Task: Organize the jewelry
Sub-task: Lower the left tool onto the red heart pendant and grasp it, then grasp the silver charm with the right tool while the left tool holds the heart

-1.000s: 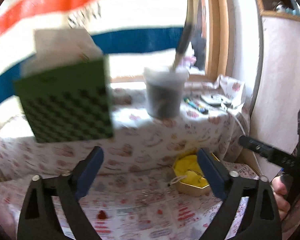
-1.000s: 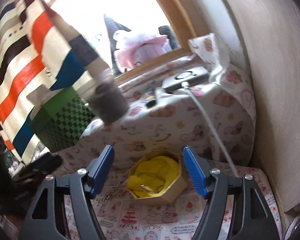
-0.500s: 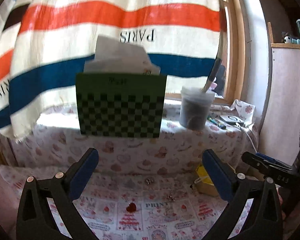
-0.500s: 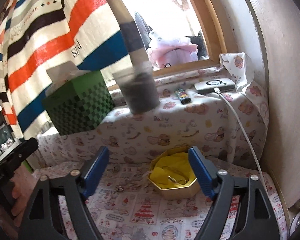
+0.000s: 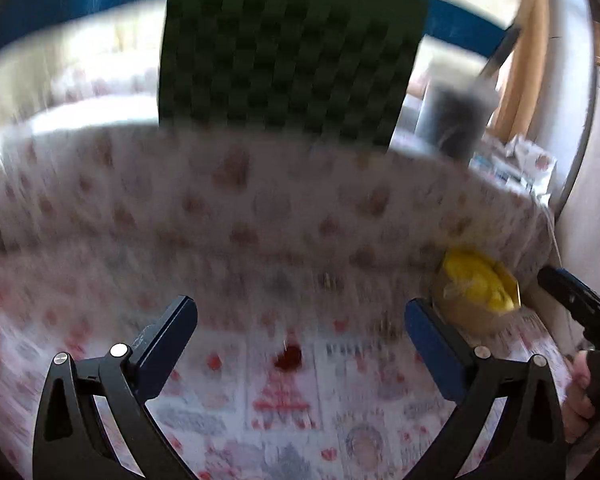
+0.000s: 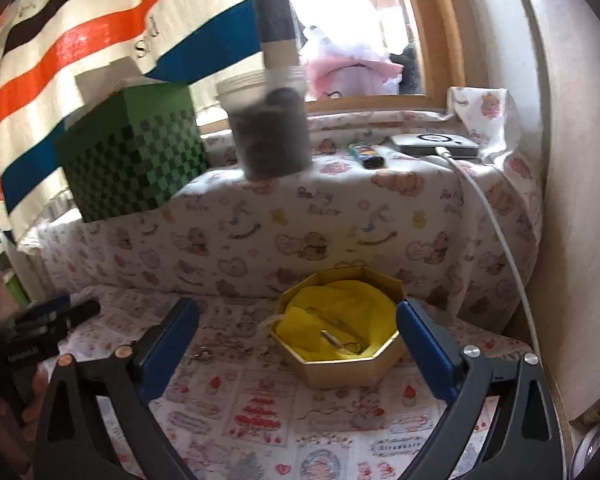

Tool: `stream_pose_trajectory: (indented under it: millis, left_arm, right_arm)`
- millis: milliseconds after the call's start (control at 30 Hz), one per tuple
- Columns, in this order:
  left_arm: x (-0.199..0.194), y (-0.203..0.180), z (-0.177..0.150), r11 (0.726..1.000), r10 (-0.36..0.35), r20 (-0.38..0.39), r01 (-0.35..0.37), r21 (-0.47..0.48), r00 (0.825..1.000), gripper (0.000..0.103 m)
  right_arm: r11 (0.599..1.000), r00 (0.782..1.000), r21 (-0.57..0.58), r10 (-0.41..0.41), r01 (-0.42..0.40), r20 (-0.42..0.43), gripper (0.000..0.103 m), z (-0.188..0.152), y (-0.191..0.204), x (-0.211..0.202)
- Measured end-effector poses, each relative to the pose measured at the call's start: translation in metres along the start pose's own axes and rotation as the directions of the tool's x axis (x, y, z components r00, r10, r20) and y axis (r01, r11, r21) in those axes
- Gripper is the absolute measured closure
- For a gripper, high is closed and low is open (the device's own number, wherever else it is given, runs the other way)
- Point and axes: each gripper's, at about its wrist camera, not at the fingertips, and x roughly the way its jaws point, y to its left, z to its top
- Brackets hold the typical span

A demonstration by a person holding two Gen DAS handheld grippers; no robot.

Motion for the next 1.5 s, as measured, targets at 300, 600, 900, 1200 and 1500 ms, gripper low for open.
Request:
stream_pose_trajectory:
  millis: [300,600,900,1200,1500]
  left_arm:
    - [0.041,0.01,-0.014,0.993,-0.077,-0.177,0.06,-0.102,0.981,0.03]
    - [0.049,0.012,-0.017,0.995,-0.058,-0.204,0.039,-0.096,0.977,0.071]
    - [0.062,0.01,-0.023,0.996,-0.043,-0.246,0.021,-0.092,0.968,0.095]
    - [0.044,0.011,-0.018,0.996,-0.044,-0.193,0.028,-0.087,0.98,0.096]
    - [0.002,-0.005,-0.006,1.0,0.014,0.006,-0.014,0.015,1.0,0.097]
  right_arm:
    - [1.0,0.998,0.014,-0.024,0.025,-0.055,0.004,-0.003,-0.002,0.011]
    - [0.999,0.997,0.042,-0.005,0.008,-0.078,0.004,-0.003,-0.003,0.011]
    - [1.0,0.995,0.002,-0.022,0.023,-0.101,0.004,-0.007,0.005,0.016]
    - [1.0,0.994,0.005,-0.016,0.017,-0.108,0.004,-0.006,0.004,0.015]
    - [0.993,0.981,0.027,0.115,-0.112,-0.158,0.004,-0.003,0.018,0.002]
